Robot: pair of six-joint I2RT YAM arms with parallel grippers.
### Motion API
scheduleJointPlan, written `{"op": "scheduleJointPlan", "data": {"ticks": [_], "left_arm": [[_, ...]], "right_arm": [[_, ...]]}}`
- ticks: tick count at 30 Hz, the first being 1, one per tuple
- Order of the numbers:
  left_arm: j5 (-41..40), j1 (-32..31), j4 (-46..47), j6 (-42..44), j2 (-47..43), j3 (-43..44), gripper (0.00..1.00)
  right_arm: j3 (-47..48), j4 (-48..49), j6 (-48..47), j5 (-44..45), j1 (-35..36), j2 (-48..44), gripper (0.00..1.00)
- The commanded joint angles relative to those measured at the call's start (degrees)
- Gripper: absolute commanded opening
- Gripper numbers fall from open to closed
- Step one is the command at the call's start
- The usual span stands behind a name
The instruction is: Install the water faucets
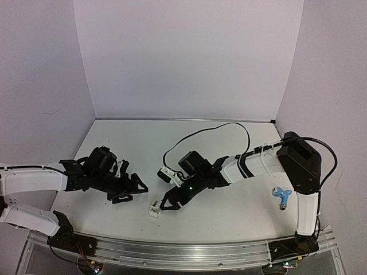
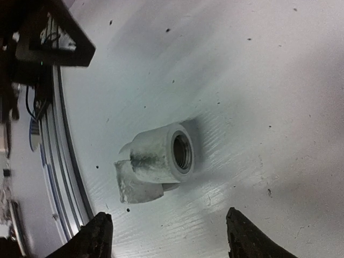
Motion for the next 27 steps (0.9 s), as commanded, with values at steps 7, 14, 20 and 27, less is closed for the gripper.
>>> {"op": "scheduleJointPlan", "data": {"ticks": [7, 14, 20, 27], "left_arm": [[-7.45, 0.11, 0.71, -8.1, -15.12, -8.63, 0.88], [-10.99, 0.11, -0.99, -10.46, -20.0, -10.38, 0.89], [-15.56, 0.11, -6.39, -10.89, -24.84, -9.87, 0.91], [-18.33, 0.11, -10.37, -10.01, -26.85, -8.02, 0.93]], "right_arm": [[8.46, -13.69, -58.95, 6.63, -0.46, 3.25, 0.83], [14.8, -14.58, -64.25, -0.58, 0.55, 7.27, 0.86], [19.59, -14.67, -66.08, -2.69, 1.75, 12.12, 0.85], [23.42, -14.72, -64.77, -5.2, 2.87, 15.33, 0.8]]}}
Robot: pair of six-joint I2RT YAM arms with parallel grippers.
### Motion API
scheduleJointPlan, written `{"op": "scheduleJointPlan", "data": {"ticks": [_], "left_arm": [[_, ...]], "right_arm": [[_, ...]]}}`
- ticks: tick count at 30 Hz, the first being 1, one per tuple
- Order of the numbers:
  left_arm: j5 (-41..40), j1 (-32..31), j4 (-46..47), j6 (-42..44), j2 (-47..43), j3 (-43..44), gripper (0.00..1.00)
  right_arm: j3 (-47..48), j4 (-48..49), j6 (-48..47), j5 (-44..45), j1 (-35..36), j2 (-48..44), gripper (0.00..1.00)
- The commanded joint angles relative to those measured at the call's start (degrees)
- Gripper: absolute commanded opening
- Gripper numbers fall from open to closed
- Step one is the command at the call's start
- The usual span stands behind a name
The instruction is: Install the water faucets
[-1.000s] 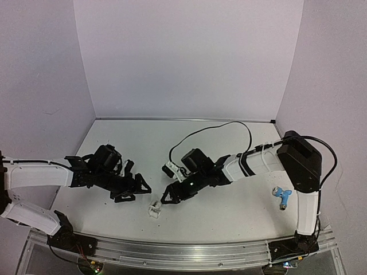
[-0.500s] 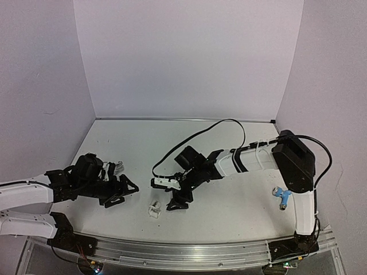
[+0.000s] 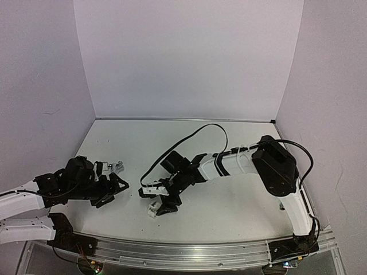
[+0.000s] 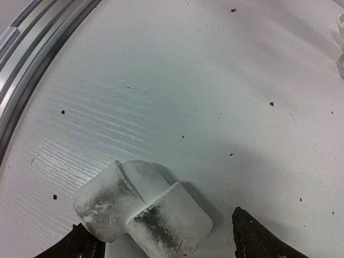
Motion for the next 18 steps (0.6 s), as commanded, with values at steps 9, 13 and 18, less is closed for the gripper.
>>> {"op": "scheduleJointPlan", "data": {"ticks": [9, 13, 18], "left_arm": [[-3.46, 0.11, -3.35, -0.56, -0.41, 3.27, 0.97], [1.19, 0.83, 4.09, -1.94, 0.43, 2.16, 1.0], [18.64, 6.45, 26.2, -4.13, 5.6, -3.07, 1.0]], "right_arm": [[1.18, 7.82, 17.81, 1.96, 1.38, 1.93, 0.32], [-13.52, 26.5, 29.2, 9.32, 1.31, -7.11, 0.13], [-27.98, 41.2, 33.47, 15.72, 1.31, -19.66, 0.05]]}}
